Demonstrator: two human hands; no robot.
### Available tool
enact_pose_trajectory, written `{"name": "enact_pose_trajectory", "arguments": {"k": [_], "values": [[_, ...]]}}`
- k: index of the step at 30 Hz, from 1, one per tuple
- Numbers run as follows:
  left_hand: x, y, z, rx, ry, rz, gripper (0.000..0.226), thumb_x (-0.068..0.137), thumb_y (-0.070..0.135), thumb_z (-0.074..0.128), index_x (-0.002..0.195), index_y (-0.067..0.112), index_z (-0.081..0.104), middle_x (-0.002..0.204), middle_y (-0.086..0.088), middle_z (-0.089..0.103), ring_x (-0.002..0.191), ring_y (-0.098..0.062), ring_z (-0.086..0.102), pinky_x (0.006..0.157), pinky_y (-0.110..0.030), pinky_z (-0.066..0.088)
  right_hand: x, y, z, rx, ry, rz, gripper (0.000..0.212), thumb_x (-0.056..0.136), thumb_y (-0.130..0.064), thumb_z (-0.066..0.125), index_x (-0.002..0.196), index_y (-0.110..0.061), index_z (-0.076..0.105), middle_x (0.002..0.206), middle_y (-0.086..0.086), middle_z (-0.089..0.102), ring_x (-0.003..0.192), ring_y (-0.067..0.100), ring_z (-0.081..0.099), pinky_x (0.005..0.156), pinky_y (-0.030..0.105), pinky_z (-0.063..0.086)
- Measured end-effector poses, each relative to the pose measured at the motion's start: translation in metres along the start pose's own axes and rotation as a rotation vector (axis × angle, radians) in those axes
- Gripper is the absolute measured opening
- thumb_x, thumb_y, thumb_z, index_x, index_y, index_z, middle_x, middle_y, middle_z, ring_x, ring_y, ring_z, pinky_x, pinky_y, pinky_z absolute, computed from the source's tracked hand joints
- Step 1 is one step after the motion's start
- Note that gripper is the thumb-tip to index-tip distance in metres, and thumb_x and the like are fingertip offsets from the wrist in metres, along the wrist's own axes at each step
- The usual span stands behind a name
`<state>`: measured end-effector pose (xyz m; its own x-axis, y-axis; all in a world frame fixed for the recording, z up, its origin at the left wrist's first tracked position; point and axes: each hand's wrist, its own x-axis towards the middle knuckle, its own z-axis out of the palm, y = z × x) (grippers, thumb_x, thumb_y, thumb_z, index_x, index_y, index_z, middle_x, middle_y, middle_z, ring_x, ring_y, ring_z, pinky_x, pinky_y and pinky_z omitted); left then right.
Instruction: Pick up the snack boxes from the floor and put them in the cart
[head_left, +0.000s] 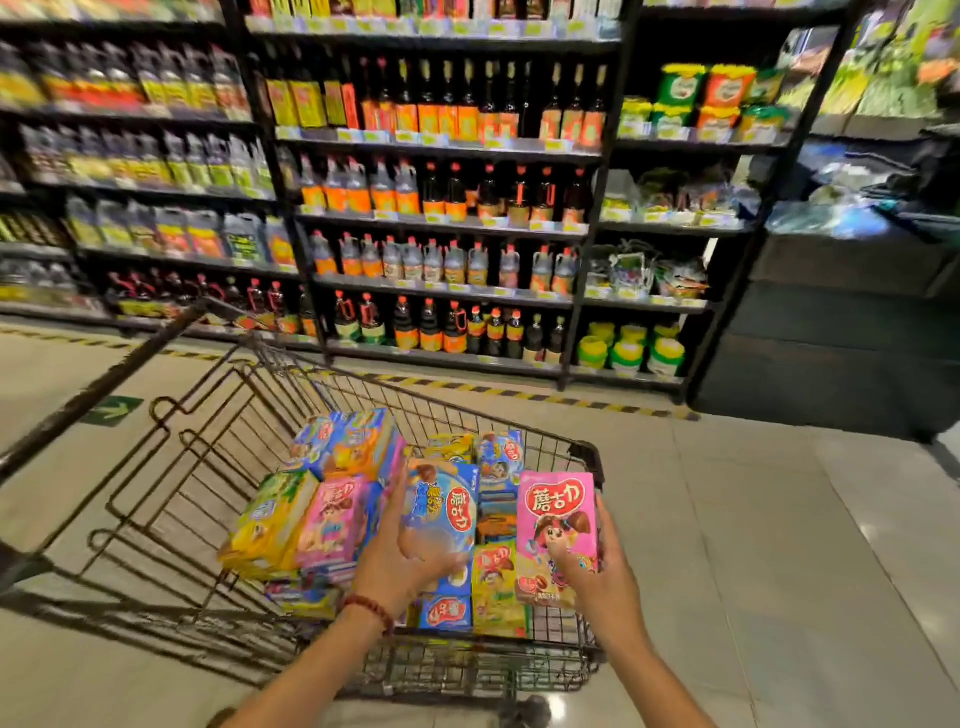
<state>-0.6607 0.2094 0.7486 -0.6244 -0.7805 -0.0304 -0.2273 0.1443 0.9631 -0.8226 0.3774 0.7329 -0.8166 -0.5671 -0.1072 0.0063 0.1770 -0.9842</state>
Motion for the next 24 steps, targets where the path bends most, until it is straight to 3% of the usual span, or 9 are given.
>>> {"name": "enact_pose_trajectory", "arguments": {"k": [4, 7, 11, 13, 17, 21, 24], "values": [[0.030, -0.036, 0.010, 0.011, 0.010, -0.097, 0.112, 0.052, 0.033, 0.089, 0.141, 0.044, 0.022, 0.139, 0.015, 0.034, 0.127, -0.007, 0.039, 0.072, -0.002, 0.046, 0.040, 0.027, 0.016, -0.011, -0.095, 0.057, 0.076, 0.083, -0.021, 0.073, 0.142, -0.041, 0.030, 0.115, -0.016, 0.062, 0.090, -0.006, 0.066, 0.065, 0.019, 0.056], [0.051, -0.055, 0.016, -0.019, -0.007, -0.201, 0.108, 0.049, 0.029, 0.090, 0.131, 0.055, 0.026, 0.141, 0.008, 0.037, 0.125, -0.009, 0.045, 0.078, -0.013, 0.051, 0.062, 0.049, 0.026, -0.010, -0.144, 0.134, 0.076, 0.081, -0.021, 0.074, 0.140, -0.044, 0.032, 0.116, -0.014, 0.064, 0.092, 0.001, 0.068, 0.069, 0.029, 0.059], [0.069, -0.078, 0.024, 0.022, 0.001, -0.271, 0.103, 0.062, 0.011, 0.087, 0.132, 0.049, 0.022, 0.137, 0.008, 0.042, 0.123, -0.012, 0.047, 0.073, -0.007, 0.049, 0.081, 0.071, 0.040, -0.021, -0.202, 0.222, 0.068, 0.084, -0.012, 0.071, 0.132, -0.041, 0.034, 0.109, -0.019, 0.061, 0.084, -0.011, 0.065, 0.059, 0.016, 0.053], [0.073, -0.092, 0.025, 0.058, -0.041, -0.319, 0.101, 0.064, 0.008, 0.086, 0.135, 0.041, 0.024, 0.135, 0.013, 0.040, 0.120, -0.005, 0.046, 0.079, -0.009, 0.049, 0.087, 0.082, 0.046, -0.052, -0.230, 0.254, 0.068, 0.084, -0.014, 0.072, 0.133, -0.043, 0.035, 0.110, -0.020, 0.062, 0.088, -0.008, 0.066, 0.065, 0.021, 0.056], [0.084, -0.117, 0.023, 0.132, -0.162, -0.387, 0.116, 0.054, 0.041, 0.090, 0.146, 0.043, 0.019, 0.150, 0.013, 0.031, 0.137, -0.009, 0.033, 0.105, -0.038, 0.042, 0.094, 0.107, 0.057, -0.112, -0.239, 0.343, 0.072, 0.081, -0.025, 0.075, 0.132, -0.054, 0.033, 0.111, -0.023, 0.063, 0.098, -0.001, 0.064, 0.084, 0.038, 0.056], [0.104, -0.144, 0.031, 0.068, -0.246, -0.512, 0.115, 0.060, 0.020, 0.090, 0.147, 0.036, 0.017, 0.146, 0.005, 0.037, 0.132, -0.012, 0.040, 0.102, -0.034, 0.046, 0.103, 0.127, 0.070, -0.206, -0.233, 0.389, 0.079, 0.081, -0.031, 0.075, 0.144, -0.044, 0.030, 0.107, -0.028, 0.063, 0.096, -0.001, 0.064, 0.084, 0.036, 0.055], [0.116, -0.170, 0.040, 0.061, -0.304, -0.533, 0.110, 0.062, 0.017, 0.088, 0.142, 0.042, 0.017, 0.136, 0.017, 0.041, 0.125, -0.011, 0.046, 0.095, -0.034, 0.050, 0.114, 0.147, 0.082, -0.209, -0.214, 0.415, 0.077, 0.073, -0.048, 0.071, 0.141, -0.047, 0.034, 0.111, -0.022, 0.067, 0.099, 0.002, 0.066, 0.085, 0.042, 0.056]]}}
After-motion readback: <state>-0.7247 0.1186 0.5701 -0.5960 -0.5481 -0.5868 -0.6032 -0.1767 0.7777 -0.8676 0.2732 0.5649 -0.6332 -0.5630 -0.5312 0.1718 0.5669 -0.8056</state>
